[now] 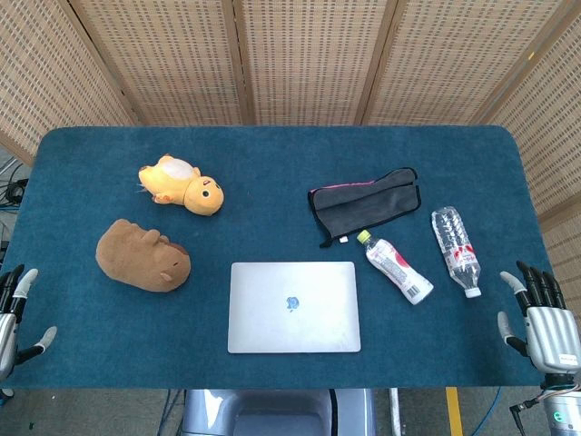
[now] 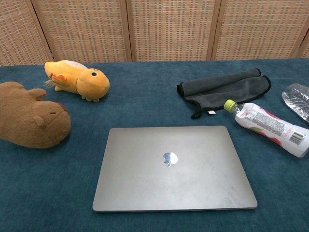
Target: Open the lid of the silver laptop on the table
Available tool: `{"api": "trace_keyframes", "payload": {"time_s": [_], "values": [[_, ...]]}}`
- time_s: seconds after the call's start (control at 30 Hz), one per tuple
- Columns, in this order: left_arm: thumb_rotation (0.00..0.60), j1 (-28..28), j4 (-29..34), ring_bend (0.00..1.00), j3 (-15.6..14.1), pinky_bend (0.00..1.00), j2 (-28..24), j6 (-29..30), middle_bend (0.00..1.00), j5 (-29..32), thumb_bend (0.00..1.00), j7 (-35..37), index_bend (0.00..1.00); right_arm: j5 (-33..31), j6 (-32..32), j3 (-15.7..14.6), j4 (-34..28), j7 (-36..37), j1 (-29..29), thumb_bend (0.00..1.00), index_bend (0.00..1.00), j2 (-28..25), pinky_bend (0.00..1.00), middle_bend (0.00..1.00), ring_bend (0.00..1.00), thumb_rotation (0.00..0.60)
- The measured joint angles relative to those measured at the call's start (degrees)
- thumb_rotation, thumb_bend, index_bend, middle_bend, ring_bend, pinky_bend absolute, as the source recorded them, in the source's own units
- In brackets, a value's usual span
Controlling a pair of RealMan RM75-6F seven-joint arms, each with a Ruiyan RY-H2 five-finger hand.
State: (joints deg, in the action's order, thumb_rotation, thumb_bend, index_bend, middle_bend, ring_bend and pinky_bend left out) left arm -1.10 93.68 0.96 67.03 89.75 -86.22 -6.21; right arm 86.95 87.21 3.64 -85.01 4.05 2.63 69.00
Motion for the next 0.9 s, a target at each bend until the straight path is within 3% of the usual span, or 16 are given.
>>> {"api": "trace_keyframes", "payload": {"time_s": [0.63, 0.9], "values": [[0.6, 0.9, -0.3, 0.0, 0.2, 0.0, -0.2, -0.4, 0.0, -1.1, 0.27, -0.9, 0.0, -0.3, -0.4, -0.1, -0.1, 0.1, 0.0, 0.52, 0.15, -0.2, 0.0, 0.04, 0.0, 0.6], [0.6, 4.2, 0.4, 0.0, 0.4, 0.0, -1.5, -3.8, 0.0, -3.5, 0.27, -2.0, 0.0, -0.9, -1.2, -0.5, -1.2, -0.5, -0.3, 0.52, 0.15, -0.9, 0.0, 0.04, 0.0, 0.6]]}}
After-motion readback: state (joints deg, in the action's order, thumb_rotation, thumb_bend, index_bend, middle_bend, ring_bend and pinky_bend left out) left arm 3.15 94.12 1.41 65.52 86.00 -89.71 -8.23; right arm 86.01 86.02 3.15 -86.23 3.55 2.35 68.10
